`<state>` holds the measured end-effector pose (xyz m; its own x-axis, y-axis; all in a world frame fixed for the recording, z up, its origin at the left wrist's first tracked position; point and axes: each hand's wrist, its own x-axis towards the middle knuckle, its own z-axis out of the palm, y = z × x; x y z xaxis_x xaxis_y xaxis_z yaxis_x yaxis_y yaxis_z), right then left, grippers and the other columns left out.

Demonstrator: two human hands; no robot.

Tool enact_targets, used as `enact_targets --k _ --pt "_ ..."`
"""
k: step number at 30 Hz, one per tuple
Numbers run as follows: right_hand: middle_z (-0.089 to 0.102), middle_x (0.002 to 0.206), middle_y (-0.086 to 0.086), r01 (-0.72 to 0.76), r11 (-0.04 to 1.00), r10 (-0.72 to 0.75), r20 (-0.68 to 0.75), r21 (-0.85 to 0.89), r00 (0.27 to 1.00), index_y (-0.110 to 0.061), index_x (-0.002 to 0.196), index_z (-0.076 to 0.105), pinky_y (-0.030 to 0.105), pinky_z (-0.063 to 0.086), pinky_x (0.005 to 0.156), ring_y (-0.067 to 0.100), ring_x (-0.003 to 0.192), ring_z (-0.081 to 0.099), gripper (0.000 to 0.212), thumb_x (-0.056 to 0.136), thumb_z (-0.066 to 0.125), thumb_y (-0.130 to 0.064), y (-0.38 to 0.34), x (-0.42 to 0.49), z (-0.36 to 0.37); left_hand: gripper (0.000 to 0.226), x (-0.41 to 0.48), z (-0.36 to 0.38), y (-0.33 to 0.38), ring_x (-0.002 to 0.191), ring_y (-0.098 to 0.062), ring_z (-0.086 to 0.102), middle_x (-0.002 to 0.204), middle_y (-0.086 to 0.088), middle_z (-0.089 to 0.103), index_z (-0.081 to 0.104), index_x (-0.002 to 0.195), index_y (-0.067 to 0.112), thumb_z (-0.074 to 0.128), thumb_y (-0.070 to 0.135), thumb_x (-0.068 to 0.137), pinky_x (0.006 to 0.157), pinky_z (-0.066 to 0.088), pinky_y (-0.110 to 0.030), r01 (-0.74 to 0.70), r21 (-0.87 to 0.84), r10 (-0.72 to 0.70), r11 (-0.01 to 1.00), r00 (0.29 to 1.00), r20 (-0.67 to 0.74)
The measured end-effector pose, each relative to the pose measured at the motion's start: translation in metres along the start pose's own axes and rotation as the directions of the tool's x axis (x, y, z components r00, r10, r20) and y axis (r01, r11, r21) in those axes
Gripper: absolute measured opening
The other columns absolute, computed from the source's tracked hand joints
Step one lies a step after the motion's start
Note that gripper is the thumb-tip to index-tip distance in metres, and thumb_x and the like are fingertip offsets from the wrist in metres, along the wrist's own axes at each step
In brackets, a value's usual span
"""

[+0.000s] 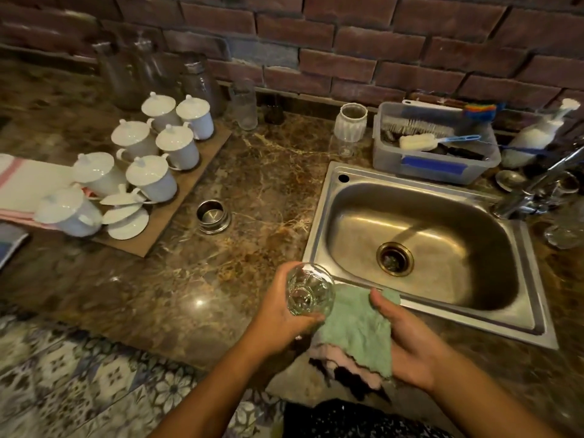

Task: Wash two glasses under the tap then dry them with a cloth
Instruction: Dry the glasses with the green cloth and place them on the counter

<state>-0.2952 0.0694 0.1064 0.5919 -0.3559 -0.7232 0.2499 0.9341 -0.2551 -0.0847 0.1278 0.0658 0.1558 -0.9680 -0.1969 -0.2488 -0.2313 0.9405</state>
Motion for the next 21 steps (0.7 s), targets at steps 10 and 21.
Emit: enact_targets --k 10,21 --pt "0.059 0.137 0.026 -0.026 0.997 0.023 0.035 0.072 0.999 0.003 0.127 0.065 0.055 0.053 0.098 0.042 0.121 0.061 0.097 0.039 0.101 -0.017 -0.004 0.005 -0.006 0.085 0.009 -0.024 -0.049 0.105 0.011 0.053 0.118 0.017 0.054 0.041 0.136 0.024 0.087 -0.002 0.07 0.079 0.034 0.008 0.169 -0.11 -0.196 0.979 0.925 -0.325" --pt "0.057 0.141 0.023 0.019 0.991 -0.032 0.097 0.132 0.995 0.0 0.131 0.063 0.052 0.05 0.102 0.038 0.125 0.06 0.095 0.046 0.1 -0.021 -0.011 -0.007 -0.015 0.088 0.009 -0.013 -0.058 0.124 -0.01 0.048 0.135 0.006 0.052 0.035 0.143 0.029 0.087 0.011 0.075 0.1 0.036 -0.019 0.228 -0.12 -0.257 0.966 0.873 -0.415"
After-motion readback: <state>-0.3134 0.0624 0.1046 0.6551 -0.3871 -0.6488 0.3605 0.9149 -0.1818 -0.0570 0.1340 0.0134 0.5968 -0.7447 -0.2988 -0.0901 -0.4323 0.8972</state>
